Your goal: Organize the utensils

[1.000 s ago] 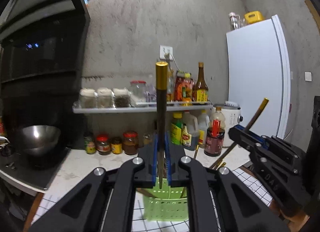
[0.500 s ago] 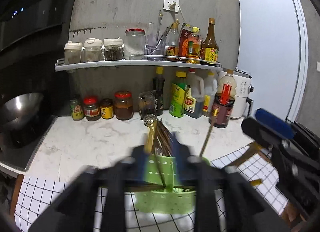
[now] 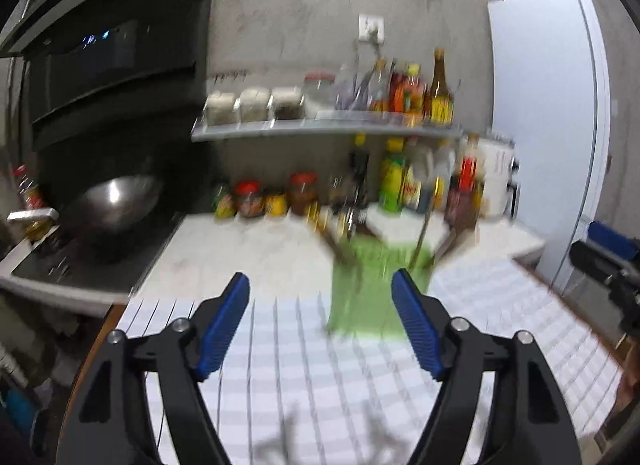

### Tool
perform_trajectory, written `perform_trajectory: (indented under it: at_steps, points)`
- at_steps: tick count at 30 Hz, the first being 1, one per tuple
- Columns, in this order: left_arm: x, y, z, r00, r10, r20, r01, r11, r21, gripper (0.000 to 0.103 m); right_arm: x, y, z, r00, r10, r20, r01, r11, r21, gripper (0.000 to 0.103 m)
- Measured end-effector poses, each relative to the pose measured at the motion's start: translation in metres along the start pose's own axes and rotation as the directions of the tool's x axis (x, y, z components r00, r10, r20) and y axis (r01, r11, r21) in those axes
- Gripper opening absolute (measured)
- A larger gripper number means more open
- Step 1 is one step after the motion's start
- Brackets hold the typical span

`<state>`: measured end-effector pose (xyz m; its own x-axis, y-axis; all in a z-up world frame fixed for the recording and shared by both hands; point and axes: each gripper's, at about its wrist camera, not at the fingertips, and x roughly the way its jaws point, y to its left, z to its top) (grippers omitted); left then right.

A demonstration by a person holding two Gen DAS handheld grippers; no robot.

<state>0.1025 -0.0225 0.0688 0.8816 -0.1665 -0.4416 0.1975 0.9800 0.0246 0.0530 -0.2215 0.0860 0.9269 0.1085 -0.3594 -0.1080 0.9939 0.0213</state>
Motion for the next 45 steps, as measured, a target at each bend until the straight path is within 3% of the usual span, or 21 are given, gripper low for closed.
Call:
perform_trajectory:
  at_steps: [8,10,16,22,27,45]
  points:
    - [-0.044,0.003,-0.072,0.986,0.034,-0.162,-0.037,0.999,-0.016,0.097,-0.049,0.011,-0.053,0.995,0.005,-0.102,-0.002,0.999,0.037,0.096]
    - [-0.056,0.003,-0.082,0.982,0.029,-0.186,-0.034,0.999,-0.025,0.097,-0.057,0.016,-0.062,0.990,0.012,-0.144,-0.007,0.999,0.031,0.096]
    - [-0.089,0.006,-0.101,0.965,0.079,-0.252,-0.096,0.994,-0.060,0.097,-0.087,0.029,-0.082,0.986,-0.005,-0.166,0.007,1.000,0.010,0.096]
    - [-0.120,0.009,-0.108,0.961,0.113,-0.253,-0.129,0.991,-0.047,0.097,-0.112,0.023,-0.093,0.978,-0.088,-0.187,0.094,0.995,0.027,0.096]
    - [-0.119,0.007,-0.108,0.959,0.126,-0.256,-0.138,0.990,-0.031,0.097,-0.110,0.012,-0.099,0.968,-0.119,-0.219,0.133,0.990,0.051,0.096]
    - [-0.110,0.006,-0.104,0.955,0.127,-0.266,-0.141,0.990,-0.032,0.097,-0.105,0.011,-0.104,0.965,-0.112,-0.237,0.132,0.989,0.068,0.096]
